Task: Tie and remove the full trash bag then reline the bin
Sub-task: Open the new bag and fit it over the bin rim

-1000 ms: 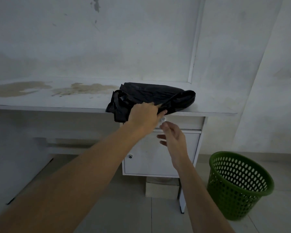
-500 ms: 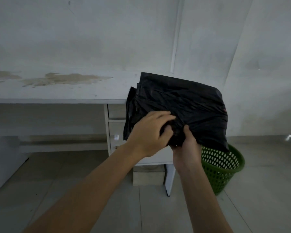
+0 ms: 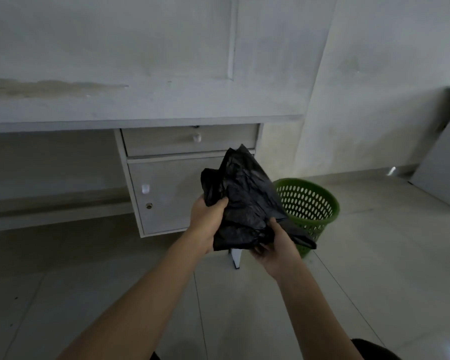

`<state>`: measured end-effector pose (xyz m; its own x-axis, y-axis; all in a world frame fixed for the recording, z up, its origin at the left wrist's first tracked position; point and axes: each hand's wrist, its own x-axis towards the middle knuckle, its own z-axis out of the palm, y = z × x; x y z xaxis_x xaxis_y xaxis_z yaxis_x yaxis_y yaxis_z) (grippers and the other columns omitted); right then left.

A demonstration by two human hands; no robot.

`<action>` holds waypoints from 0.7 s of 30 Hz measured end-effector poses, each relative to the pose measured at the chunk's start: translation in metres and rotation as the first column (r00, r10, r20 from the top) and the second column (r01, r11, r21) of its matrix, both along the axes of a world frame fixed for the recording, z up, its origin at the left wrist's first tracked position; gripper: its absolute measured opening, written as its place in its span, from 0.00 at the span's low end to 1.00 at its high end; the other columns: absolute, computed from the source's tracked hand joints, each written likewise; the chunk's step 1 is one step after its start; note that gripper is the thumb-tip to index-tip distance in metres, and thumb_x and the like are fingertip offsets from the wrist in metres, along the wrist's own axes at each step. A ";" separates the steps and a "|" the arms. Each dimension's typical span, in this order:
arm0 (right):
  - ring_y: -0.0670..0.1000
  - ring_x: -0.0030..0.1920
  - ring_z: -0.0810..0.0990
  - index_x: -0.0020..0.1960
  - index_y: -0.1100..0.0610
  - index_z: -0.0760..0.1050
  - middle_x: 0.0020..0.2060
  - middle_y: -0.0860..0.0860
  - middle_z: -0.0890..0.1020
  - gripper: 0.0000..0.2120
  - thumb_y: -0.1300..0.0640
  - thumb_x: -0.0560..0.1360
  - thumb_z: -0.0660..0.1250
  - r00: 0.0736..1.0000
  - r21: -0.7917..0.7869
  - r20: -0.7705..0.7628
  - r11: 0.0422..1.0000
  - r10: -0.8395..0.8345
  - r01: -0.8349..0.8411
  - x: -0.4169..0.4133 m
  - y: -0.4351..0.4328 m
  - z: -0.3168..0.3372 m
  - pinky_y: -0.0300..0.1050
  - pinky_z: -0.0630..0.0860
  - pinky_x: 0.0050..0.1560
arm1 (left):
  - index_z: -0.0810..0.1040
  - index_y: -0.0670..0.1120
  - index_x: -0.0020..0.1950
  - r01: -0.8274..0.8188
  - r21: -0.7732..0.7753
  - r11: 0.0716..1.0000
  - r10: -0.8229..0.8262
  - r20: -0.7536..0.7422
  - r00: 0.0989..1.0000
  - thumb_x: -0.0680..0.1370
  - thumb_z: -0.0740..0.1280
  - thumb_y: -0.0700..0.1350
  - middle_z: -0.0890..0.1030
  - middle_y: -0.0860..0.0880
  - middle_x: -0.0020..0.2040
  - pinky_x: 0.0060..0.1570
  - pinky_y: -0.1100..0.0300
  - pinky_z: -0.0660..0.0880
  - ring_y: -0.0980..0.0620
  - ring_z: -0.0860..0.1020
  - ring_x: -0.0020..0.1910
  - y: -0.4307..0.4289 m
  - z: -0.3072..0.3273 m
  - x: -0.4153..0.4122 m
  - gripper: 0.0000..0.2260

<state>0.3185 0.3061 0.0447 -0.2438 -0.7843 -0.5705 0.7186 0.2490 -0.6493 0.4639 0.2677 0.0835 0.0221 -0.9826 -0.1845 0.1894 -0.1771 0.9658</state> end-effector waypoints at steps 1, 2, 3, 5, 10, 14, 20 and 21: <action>0.61 0.61 0.77 0.72 0.60 0.66 0.68 0.58 0.74 0.33 0.47 0.74 0.73 0.996 0.091 -0.085 0.996 -0.014 0.022 -0.007 -0.002 -0.005 0.59 0.78 0.54 | 0.76 0.51 0.66 -0.014 -0.025 1.000 0.015 0.025 1.000 0.79 0.69 0.47 0.82 0.49 0.56 0.46 0.57 0.80 0.48 0.81 0.52 -0.002 -0.003 -0.007 0.16; 0.62 0.66 0.73 0.75 0.61 0.61 0.72 0.58 0.69 0.41 0.45 0.72 0.75 0.974 0.181 -0.223 0.981 -0.035 0.077 -0.016 -0.004 -0.010 0.61 0.76 0.58 | 0.75 0.50 0.67 -0.024 -0.048 0.999 0.027 0.062 0.998 0.79 0.69 0.46 0.81 0.49 0.58 0.50 0.55 0.79 0.48 0.80 0.53 -0.003 -0.006 -0.015 0.16; 0.62 0.70 0.68 0.78 0.61 0.55 0.75 0.58 0.63 0.48 0.43 0.70 0.76 0.921 0.226 -0.385 0.962 -0.058 0.155 -0.026 -0.005 -0.015 0.62 0.73 0.65 | 0.74 0.50 0.67 -0.030 -0.073 0.997 0.038 0.107 0.994 0.79 0.68 0.46 0.80 0.49 0.59 0.53 0.55 0.78 0.49 0.79 0.54 -0.004 -0.009 -0.023 0.17; 0.61 0.74 0.65 0.79 0.62 0.51 0.76 0.59 0.60 0.51 0.43 0.69 0.77 0.795 0.104 -0.596 0.971 -0.113 0.217 -0.047 -0.009 -0.023 0.60 0.68 0.71 | 0.73 0.50 0.67 -0.025 -0.129 0.991 0.050 0.200 0.979 0.79 0.68 0.45 0.79 0.50 0.59 0.57 0.55 0.76 0.50 0.78 0.55 -0.008 -0.016 -0.044 0.17; 0.54 0.63 0.78 0.75 0.50 0.65 0.67 0.52 0.77 0.47 0.30 0.64 0.73 0.846 -0.125 -0.469 0.929 0.253 -0.347 -0.084 -0.033 -0.015 0.58 0.79 0.61 | 0.76 0.55 0.55 0.104 -0.209 0.972 0.001 0.450 0.893 0.75 0.72 0.46 0.83 0.55 0.51 0.47 0.59 0.79 0.54 0.82 0.49 -0.015 -0.033 -0.114 0.11; 0.56 0.58 0.81 0.70 0.56 0.72 0.60 0.55 0.81 0.37 0.39 0.67 0.75 0.860 -0.120 -0.405 0.915 0.310 -0.386 -0.127 -0.073 -0.032 0.58 0.78 0.62 | 0.79 0.58 0.55 0.279 -0.141 0.950 -0.197 0.424 0.884 0.70 0.70 0.48 0.85 0.56 0.46 0.46 0.59 0.80 0.56 0.83 0.47 -0.021 -0.057 -0.168 0.14; 0.55 0.53 0.85 0.56 0.57 0.84 0.52 0.56 0.86 0.16 0.50 0.77 0.63 0.855 -0.233 -0.295 0.836 0.427 -0.497 -0.205 -0.106 -0.082 0.51 0.80 0.55 | 0.86 0.51 0.50 -0.001 -0.022 1.000 0.003 0.096 0.995 0.74 0.70 0.47 0.86 0.46 0.50 0.60 0.45 0.78 0.46 0.84 0.53 -0.047 -0.104 -0.220 0.07; 0.55 0.52 0.86 0.51 0.57 0.87 0.51 0.56 0.87 0.16 0.51 0.77 0.62 0.862 -0.252 -0.254 0.831 0.438 -0.496 -0.216 -0.108 -0.091 0.51 0.80 0.54 | 0.85 0.51 0.52 -0.046 -0.026 0.999 0.048 0.088 0.995 0.74 0.74 0.45 0.86 0.47 0.51 0.59 0.47 0.79 0.48 0.84 0.52 -0.050 -0.112 -0.227 0.08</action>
<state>0.1023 0.1977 -0.0464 0.1216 -0.9542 -0.2732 0.4312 0.2987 -0.8514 0.2370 0.2176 -0.0283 0.0839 -0.9841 -0.1565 0.1101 -0.1470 0.9830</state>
